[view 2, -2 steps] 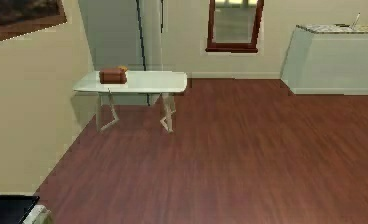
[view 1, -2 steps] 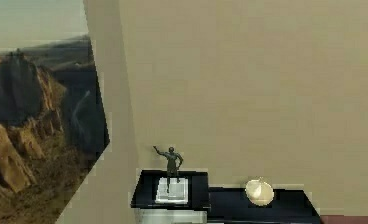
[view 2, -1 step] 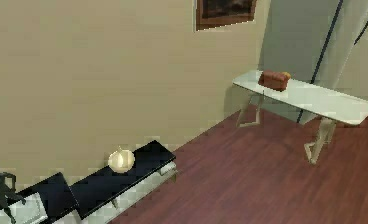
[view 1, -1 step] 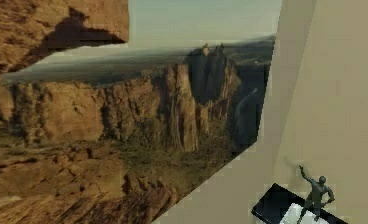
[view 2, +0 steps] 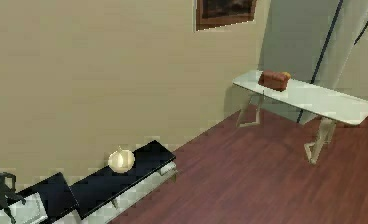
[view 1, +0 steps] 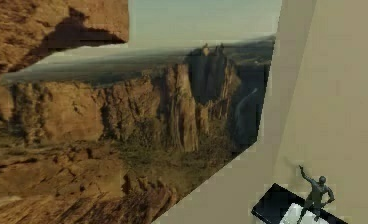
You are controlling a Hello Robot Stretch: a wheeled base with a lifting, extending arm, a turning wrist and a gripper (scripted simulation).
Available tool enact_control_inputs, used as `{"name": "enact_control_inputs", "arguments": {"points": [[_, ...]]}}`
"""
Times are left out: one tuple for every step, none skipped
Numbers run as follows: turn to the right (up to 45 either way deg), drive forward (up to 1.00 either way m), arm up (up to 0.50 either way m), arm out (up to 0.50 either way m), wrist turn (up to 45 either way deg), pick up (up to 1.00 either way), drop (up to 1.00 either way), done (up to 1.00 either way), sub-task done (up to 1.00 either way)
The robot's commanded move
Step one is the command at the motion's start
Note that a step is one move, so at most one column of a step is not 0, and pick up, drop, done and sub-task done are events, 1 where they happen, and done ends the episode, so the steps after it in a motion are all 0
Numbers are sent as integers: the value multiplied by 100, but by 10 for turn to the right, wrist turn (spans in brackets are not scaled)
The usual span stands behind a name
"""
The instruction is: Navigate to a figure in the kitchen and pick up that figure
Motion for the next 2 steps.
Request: {"name": "enact_control_inputs", "arguments": {"points": [[450,0,0,0,0,0,0,0,0],[60,0,0,0,0,0,0,0,0]]}}
